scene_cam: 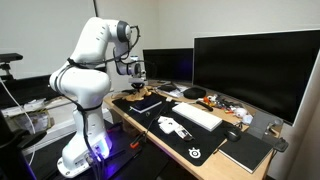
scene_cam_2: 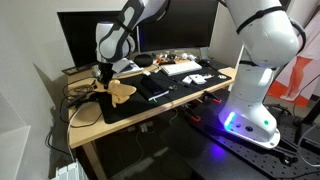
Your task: Remove the orange towel from the top of the book, lay the towel flat on the desk
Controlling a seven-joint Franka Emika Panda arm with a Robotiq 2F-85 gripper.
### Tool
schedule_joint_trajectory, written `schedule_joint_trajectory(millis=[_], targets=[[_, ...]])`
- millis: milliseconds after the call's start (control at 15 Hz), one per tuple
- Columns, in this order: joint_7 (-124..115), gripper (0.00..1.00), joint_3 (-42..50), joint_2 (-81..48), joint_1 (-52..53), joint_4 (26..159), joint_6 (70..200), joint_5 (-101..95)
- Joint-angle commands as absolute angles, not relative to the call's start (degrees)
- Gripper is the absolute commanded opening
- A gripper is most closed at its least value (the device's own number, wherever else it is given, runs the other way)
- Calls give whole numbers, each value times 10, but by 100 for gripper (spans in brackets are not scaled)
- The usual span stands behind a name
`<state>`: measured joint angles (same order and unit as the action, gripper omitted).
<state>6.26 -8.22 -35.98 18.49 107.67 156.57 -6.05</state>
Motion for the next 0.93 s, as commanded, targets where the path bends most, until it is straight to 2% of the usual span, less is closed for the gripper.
schedule_joint_trajectory(millis=[0, 867], targets=[[45, 0, -79, -355, 189, 1074, 1546, -75], [77, 0, -115, -230, 99, 1187, 1558, -33]])
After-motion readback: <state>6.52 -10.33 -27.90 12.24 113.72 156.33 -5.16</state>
